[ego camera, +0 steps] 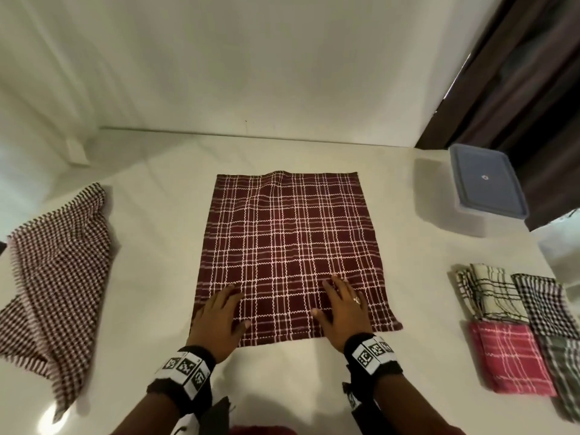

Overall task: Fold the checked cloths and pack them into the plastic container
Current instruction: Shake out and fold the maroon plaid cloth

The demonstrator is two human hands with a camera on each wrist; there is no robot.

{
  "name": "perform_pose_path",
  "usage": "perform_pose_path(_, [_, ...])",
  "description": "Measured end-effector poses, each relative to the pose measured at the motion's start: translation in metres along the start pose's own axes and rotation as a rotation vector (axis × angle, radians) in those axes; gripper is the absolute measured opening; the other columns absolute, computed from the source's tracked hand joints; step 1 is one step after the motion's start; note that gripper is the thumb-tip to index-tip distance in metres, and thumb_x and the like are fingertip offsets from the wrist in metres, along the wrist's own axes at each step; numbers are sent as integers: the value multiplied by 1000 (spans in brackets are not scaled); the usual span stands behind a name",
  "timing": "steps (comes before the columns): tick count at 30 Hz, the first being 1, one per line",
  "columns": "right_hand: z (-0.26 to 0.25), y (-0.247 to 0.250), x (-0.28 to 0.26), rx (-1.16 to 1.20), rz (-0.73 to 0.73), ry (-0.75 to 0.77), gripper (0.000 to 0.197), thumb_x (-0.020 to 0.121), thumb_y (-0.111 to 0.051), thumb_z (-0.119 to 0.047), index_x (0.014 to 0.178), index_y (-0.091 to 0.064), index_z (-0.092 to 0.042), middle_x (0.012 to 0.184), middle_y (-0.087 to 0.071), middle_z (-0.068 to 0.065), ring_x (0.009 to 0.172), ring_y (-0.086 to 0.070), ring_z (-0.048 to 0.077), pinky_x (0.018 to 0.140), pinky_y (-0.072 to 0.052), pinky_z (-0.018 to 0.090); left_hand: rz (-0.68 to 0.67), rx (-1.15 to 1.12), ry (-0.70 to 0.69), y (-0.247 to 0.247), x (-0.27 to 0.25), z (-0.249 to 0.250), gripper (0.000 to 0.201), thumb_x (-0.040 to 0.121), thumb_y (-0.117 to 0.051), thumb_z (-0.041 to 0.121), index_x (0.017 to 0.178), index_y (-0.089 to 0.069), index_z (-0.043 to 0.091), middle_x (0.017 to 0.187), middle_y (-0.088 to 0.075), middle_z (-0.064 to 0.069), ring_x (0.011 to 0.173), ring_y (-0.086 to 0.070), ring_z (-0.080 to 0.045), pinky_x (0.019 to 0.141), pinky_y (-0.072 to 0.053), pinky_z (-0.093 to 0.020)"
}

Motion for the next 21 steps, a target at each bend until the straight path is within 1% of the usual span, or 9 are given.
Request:
perform_pose_path(1, [6,5,-3,-15,48,-17,58,93,-38,-57,144,-34,-29,152,-29,-1,141,-25,22,116,-2,45,27,13,-22,1,-2,1,56,88,-53,48,137,-44,24,146,-37,1,130,-38,-25,105,-37,-44])
perform_pose_path(3, [15,18,-16,-18,193,-23,38,93,-43,-53,117,-60,-30,119,-55,-7,113,-52,17,114,-12,45,75,23,-80,4,-8,6,49,83,-41,57,116,-60,25,118,-55,5,103,-52,-19,87,-45,-35])
perform_pose_path(6, [31,25,-32,-46,270,-84,35,91,-49,-50,70,-62,-26,70,-55,-14,68,-55,10,105,-25,48,34,-77,-57,6,-17,6,41,85,-35,64,88,-61,33,82,-59,15,73,-55,-6,64,-42,-25])
perform_pose_path(8, [39,31,-36,-54,272,-125,37,89,-52,-49,62,-58,-24,56,-53,-13,60,-52,9,100,-27,46,0,-108,-24,11,-22,8,29,91,-42,57,88,-60,34,79,-62,14,73,-56,-3,62,-43,-22])
perform_pose_path(12, [21,56,-9,27,298,-48,19,87,-57,-43,74,-61,-29,73,-59,-15,79,-56,12,93,-17,33,52,-165,-90,30,-1,18,17,90,-53,48,90,-62,34,89,-62,18,87,-56,-2,72,-47,-24])
perform_pose_path(14, [-6,72,23,99,291,43,17,86,-56,-44,91,-63,-29,93,-63,-12,96,-55,14,98,-20,35,89,-194,-132,44,27,20,24,85,-52,54,95,-61,34,98,-59,19,96,-54,-5,80,-48,-28])
perform_pose_path(16, [-39,76,57,121,185,140,44,85,-54,-51,121,-56,-27,129,-56,-4,124,-47,21,109,-22,42,89,-221,-148,59,63,22,46,78,-45,64,109,-58,32,111,-55,14,104,-52,-9,88,-47,-32])
perform_pose_path(18, [-70,61,86,83,-2,217,80,81,-61,-55,147,-27,-25,156,-22,-1,145,-16,23,112,-6,39,29,-195,-138,63,99,22,66,74,-52,67,126,-50,27,131,-47,5,119,-46,-15,100,-43,-37])
perform_pose_path(21, [-121,32,124,-85,-184,342,121,70,-73,-56,151,8,-17,159,11,5,147,9,24,112,3,37,-75,-168,-161,58,149,27,86,73,-70,51,145,-31,25,154,-26,-3,141,-25,-24,114,-27,-47])
Point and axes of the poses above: each hand's wrist, its own x-axis towards the middle knuckle, its own y-axis out of the back of the hand, z = x × y, the point moved 10 cm from there along x, towards the middle knuckle
